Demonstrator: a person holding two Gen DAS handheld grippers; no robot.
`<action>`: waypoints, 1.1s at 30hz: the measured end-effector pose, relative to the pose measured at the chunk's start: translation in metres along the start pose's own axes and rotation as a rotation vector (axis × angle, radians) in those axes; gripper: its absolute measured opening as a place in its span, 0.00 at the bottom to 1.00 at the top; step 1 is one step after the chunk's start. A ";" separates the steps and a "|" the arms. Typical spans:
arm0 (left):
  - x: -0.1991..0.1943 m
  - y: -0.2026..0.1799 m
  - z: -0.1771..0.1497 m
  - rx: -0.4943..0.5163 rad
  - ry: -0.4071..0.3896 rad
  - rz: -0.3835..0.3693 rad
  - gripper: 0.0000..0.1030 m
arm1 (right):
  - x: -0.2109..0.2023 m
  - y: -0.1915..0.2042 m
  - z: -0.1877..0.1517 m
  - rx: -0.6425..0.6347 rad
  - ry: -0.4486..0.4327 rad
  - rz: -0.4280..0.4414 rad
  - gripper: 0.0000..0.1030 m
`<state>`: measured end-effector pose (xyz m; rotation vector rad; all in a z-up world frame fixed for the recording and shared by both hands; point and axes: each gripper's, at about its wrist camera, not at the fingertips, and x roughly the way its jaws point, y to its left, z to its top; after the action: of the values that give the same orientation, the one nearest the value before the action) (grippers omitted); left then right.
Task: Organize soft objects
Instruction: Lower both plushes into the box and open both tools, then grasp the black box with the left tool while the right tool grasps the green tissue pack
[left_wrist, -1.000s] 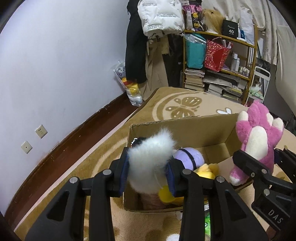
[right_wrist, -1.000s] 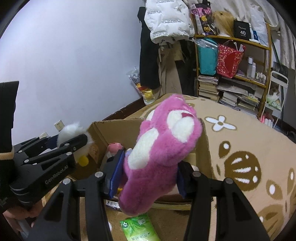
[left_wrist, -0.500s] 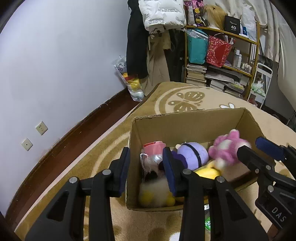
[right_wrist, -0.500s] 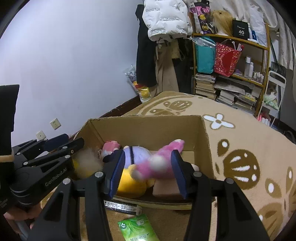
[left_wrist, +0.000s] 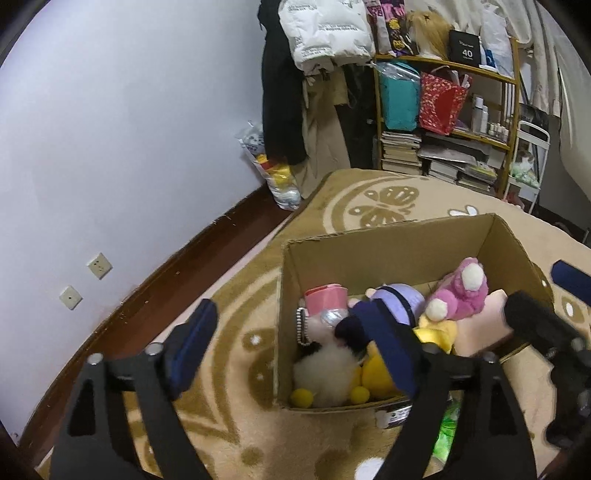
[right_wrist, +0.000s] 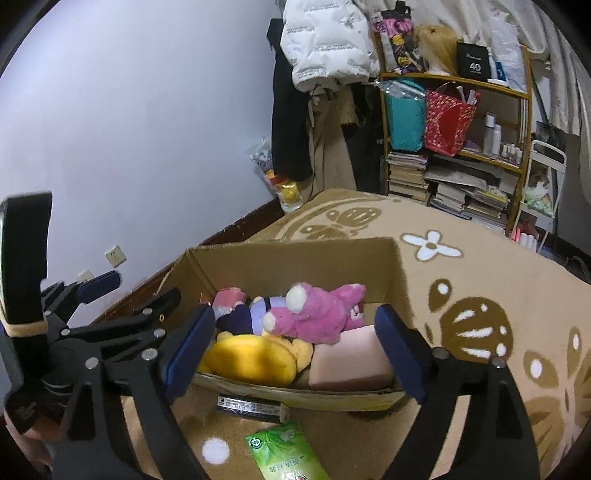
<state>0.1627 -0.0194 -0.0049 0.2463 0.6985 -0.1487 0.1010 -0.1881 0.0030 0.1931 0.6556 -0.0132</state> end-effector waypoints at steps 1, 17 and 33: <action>-0.003 0.001 0.000 0.003 -0.003 0.009 0.87 | -0.003 -0.001 0.001 0.005 -0.001 0.001 0.92; -0.043 0.017 -0.011 0.021 -0.037 0.025 0.99 | -0.034 -0.023 -0.005 0.127 0.009 0.010 1.00; -0.042 0.010 -0.042 0.012 0.109 -0.048 0.99 | -0.031 -0.007 -0.047 0.081 0.086 -0.006 1.00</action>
<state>0.1076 0.0033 -0.0069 0.2501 0.8124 -0.1862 0.0477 -0.1882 -0.0163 0.2706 0.7422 -0.0369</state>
